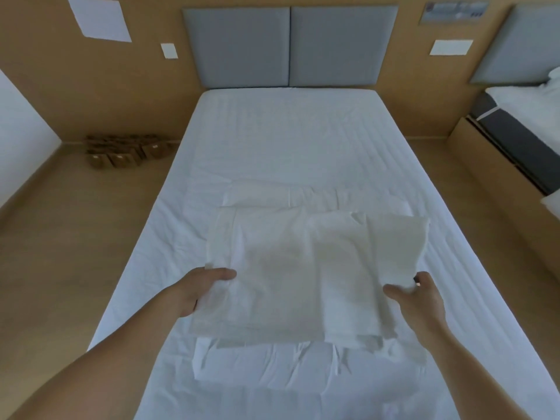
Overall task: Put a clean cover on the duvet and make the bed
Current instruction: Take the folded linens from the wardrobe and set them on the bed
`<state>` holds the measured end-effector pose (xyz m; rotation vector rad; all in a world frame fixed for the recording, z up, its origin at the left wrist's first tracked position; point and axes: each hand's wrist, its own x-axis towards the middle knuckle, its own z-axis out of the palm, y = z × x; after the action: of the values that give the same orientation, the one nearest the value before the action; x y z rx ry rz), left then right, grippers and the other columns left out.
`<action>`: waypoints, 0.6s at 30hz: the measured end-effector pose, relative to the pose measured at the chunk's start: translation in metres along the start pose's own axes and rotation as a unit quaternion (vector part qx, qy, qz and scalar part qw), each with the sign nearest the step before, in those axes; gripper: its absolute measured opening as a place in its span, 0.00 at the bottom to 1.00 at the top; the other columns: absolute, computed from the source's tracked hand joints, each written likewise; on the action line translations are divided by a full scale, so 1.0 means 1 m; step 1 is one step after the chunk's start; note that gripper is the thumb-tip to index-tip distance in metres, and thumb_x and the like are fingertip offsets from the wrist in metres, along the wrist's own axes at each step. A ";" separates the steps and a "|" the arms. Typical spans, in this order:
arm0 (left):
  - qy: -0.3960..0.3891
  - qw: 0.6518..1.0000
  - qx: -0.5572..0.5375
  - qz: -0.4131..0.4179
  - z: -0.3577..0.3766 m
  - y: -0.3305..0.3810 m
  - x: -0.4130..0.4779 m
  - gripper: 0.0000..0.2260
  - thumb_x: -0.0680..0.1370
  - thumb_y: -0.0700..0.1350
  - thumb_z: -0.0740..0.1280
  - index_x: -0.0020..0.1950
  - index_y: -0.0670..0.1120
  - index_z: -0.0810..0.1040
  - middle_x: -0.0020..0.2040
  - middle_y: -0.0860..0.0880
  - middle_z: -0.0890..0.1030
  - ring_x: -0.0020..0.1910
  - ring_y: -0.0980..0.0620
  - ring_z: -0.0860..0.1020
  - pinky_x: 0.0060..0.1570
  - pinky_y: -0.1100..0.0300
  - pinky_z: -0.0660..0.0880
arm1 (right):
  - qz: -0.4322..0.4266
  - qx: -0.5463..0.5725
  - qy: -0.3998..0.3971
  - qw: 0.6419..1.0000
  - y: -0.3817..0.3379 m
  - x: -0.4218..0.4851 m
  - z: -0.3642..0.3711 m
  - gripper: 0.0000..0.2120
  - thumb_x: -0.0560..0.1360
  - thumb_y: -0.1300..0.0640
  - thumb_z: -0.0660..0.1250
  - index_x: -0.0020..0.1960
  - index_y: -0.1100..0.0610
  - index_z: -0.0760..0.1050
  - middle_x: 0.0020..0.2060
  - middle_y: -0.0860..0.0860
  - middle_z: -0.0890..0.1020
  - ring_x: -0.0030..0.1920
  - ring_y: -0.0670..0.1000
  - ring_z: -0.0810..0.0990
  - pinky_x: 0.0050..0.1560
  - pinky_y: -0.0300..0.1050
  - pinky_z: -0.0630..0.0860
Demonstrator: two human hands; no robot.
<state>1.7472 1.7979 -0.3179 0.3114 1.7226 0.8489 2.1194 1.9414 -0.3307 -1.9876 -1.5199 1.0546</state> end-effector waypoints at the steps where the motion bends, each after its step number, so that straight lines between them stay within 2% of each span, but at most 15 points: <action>1: -0.004 1.000 -0.015 0.004 0.000 0.000 -0.005 0.15 0.74 0.45 0.74 0.59 0.41 0.82 0.51 0.41 0.86 0.51 0.40 0.84 0.51 0.50 0.80 | -0.001 0.025 -0.005 1.000 -0.004 -0.002 -0.004 0.17 0.68 0.57 0.75 0.49 0.57 0.69 0.41 0.55 0.79 0.39 0.58 0.78 0.39 0.52 0.72; 4: -0.008 0.998 -0.056 0.005 0.004 -0.004 -0.018 0.11 0.76 0.42 0.71 0.57 0.39 0.82 0.50 0.39 0.85 0.46 0.40 0.84 0.46 0.50 0.81 | -0.011 0.096 -0.027 0.995 -0.016 -0.009 -0.019 0.17 0.69 0.62 0.76 0.51 0.60 0.70 0.41 0.57 0.79 0.36 0.56 0.76 0.34 0.47 0.69; 7: -0.008 0.998 -0.065 0.019 0.005 -0.004 -0.028 0.14 0.75 0.40 0.71 0.59 0.36 0.81 0.52 0.36 0.84 0.48 0.37 0.84 0.48 0.48 0.80 | -0.023 0.155 -0.058 0.986 -0.027 -0.016 -0.030 0.14 0.71 0.66 0.74 0.50 0.61 0.70 0.42 0.57 0.79 0.36 0.55 0.76 0.34 0.46 0.70; 10: 0.015 0.996 -0.059 0.066 -0.002 0.014 -0.040 0.15 0.73 0.38 0.73 0.59 0.37 0.80 0.52 0.37 0.85 0.50 0.36 0.84 0.50 0.44 0.80 | -0.050 0.176 -0.064 0.981 -0.044 -0.021 -0.037 0.14 0.70 0.66 0.74 0.49 0.56 0.71 0.44 0.57 0.80 0.41 0.58 0.79 0.40 0.52 0.77; 13: 0.061 0.988 -0.070 0.123 -0.015 0.035 -0.053 0.14 0.72 0.35 0.73 0.56 0.40 0.80 0.49 0.39 0.85 0.48 0.37 0.84 0.47 0.45 0.81 | -0.090 0.196 -0.062 0.975 -0.066 -0.027 -0.041 0.15 0.69 0.65 0.75 0.48 0.55 0.71 0.44 0.57 0.80 0.44 0.60 0.81 0.46 0.59 0.79; 16: 0.089 0.980 -0.094 0.154 -0.033 0.041 -0.059 0.17 0.70 0.35 0.74 0.58 0.40 0.80 0.50 0.39 0.85 0.50 0.36 0.83 0.52 0.40 0.80 | -0.117 0.215 -0.064 0.967 -0.082 -0.034 -0.038 0.15 0.70 0.64 0.75 0.49 0.55 0.71 0.45 0.56 0.81 0.44 0.59 0.81 0.46 0.58 0.79; 18: 0.097 0.978 -0.108 0.148 -0.036 0.038 -0.060 0.17 0.71 0.35 0.74 0.59 0.40 0.80 0.51 0.39 0.85 0.50 0.36 0.83 0.52 0.41 0.80 | -0.109 0.232 -0.071 0.964 -0.086 -0.037 -0.032 0.14 0.71 0.64 0.74 0.49 0.55 0.71 0.47 0.56 0.81 0.45 0.59 0.81 0.47 0.58 0.80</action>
<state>1.7260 1.7748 -0.2442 0.3530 1.7675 1.3101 2.0863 1.9369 -0.2379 -1.4198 -1.3655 1.3337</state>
